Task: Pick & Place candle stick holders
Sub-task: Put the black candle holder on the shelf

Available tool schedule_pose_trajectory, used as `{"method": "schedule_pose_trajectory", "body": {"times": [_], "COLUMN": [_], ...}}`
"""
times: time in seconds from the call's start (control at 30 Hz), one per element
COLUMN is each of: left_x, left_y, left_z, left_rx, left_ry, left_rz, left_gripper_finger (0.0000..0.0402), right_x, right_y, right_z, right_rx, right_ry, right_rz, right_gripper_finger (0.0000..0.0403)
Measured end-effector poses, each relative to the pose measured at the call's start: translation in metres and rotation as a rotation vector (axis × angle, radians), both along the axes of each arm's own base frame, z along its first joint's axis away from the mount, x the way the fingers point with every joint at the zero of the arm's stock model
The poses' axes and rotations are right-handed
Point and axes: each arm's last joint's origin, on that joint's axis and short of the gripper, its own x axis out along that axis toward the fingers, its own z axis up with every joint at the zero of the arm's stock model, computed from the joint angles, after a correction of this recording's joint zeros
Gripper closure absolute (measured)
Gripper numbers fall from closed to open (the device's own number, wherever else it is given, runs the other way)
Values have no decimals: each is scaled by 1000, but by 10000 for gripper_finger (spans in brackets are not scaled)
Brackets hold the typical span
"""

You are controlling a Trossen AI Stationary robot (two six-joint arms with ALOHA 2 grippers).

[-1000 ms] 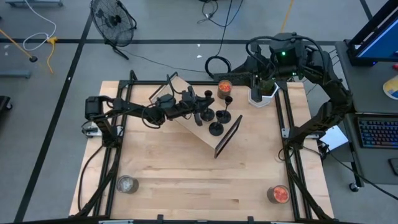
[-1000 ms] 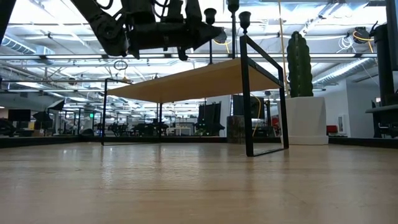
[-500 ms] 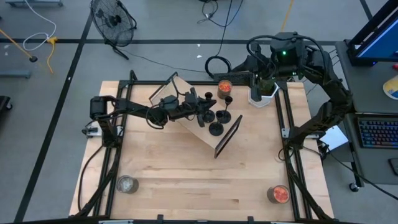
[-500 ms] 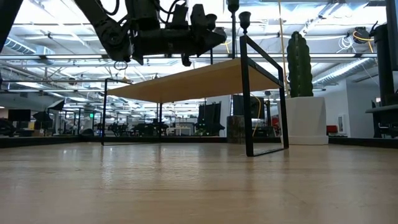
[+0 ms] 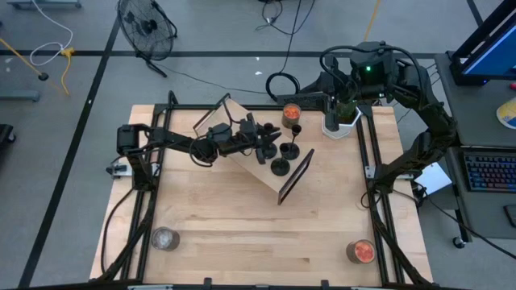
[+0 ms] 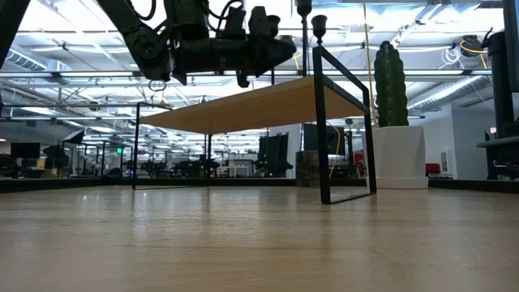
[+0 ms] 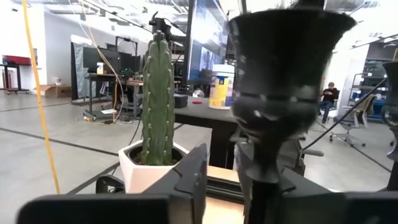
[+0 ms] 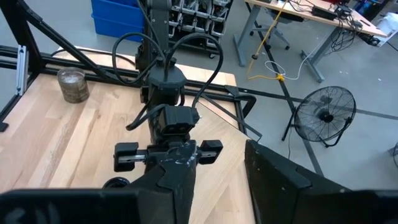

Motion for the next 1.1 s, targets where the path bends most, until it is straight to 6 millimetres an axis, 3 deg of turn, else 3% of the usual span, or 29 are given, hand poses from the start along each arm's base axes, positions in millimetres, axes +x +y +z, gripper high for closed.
{"method": "schedule_pose_trajectory", "body": {"times": [0.9,1.1], "left_x": [1,-2], "left_y": [-1,-1], "left_z": [-4,-5], "left_rx": [-34,-59], "left_ry": [55,132], "left_rz": [-7,30], "left_gripper_finger": [175,152], "right_x": [0,-1], "right_y": [1,1], "right_z": [-1,-2], "right_rx": [16,20], "right_ry": [8,20], "right_rz": [34,34], "right_gripper_finger": [273,273]}}
